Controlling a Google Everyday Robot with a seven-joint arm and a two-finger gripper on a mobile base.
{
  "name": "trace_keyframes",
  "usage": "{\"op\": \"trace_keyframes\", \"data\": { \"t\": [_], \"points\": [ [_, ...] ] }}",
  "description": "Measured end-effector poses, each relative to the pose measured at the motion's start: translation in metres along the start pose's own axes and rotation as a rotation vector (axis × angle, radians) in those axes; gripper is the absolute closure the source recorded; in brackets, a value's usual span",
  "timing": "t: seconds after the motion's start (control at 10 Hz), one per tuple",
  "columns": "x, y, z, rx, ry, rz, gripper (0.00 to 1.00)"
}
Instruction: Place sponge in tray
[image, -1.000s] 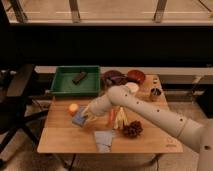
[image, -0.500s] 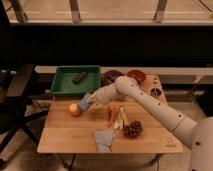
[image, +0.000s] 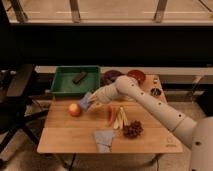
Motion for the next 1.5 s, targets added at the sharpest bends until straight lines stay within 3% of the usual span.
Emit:
{"op": "trace_keyframes", "data": {
  "t": [0.3,0.5,0.8,1.2,1.5],
  "points": [
    [0.045,-0.010,-0.003,0.036,0.033,-0.001,1.00],
    [0.077,-0.023,0.002,0.030,0.040,-0.028,1.00],
    [0.107,-0.052,0.001,0.025,0.073,-0.098,1.00],
    [0.127,-0.096,-0.013,0.047,0.102,-0.172,1.00],
    [0.133,-0.113,0.006,0.066,0.061,-0.187,1.00]
  ]
}}
